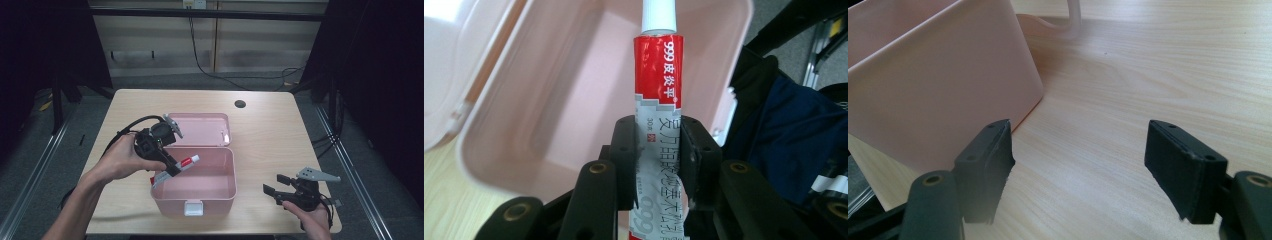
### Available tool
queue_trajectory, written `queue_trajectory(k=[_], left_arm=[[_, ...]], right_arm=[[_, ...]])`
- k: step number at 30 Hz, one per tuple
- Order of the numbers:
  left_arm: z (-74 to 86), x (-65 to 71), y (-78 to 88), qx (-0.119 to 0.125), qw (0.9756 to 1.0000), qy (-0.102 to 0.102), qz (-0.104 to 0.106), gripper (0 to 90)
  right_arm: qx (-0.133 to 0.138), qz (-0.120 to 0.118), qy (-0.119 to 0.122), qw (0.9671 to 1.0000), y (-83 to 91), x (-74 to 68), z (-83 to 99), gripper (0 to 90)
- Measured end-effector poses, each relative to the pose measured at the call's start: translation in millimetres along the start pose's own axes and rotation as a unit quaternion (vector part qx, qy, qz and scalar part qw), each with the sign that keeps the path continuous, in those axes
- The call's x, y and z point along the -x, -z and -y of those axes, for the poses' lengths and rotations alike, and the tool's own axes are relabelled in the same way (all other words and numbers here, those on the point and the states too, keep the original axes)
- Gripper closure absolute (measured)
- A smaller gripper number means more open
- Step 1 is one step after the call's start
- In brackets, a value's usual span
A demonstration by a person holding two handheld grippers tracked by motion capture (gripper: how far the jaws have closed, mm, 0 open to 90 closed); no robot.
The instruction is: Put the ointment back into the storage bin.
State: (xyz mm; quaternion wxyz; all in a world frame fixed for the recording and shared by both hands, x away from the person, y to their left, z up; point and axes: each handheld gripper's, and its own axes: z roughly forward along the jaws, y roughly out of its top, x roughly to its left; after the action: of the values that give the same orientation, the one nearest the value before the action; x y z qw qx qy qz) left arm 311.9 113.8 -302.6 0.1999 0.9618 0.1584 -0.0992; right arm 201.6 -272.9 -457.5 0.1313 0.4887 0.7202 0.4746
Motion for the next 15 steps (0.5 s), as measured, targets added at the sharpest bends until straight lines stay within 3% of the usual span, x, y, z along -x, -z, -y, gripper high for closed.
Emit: queue_trajectory(k=[3,6,8,14,15], left_arm=[[-6.4,3.9,-5.6,-0.004,0.9999,-0.012,0.007,70.9],[-12.1,3.9,-10.5,-0.006,0.9998,-0.014,0.013,70.9],[-15.3,3.9,-13.8,-0.020,0.9996,-0.016,0.014,70.9],[-24.0,7.3,-21.2,-0.024,0.9991,-0.028,0.019,70.9],[-25.3,8.0,-23.1,-0.023,0.9994,-0.022,0.017,70.8]], right_arm=[[0.000,0.000,0.000,1.0000,0.1,-0.1,0.1,27.1],[0.001,-0.001,0.000,1.0000,0.0,-0.3,0.0,27.1],[0.000,-0.001,0.000,1.0000,0.0,-0.2,0.2,27.1],[-0.004,-0.007,-0.001,1.0000,-1.4,-0.8,0.0,26.8],[-0.003,-0.007,-0.001,1.0000,-1.5,-0.9,-0.1,26.8]])
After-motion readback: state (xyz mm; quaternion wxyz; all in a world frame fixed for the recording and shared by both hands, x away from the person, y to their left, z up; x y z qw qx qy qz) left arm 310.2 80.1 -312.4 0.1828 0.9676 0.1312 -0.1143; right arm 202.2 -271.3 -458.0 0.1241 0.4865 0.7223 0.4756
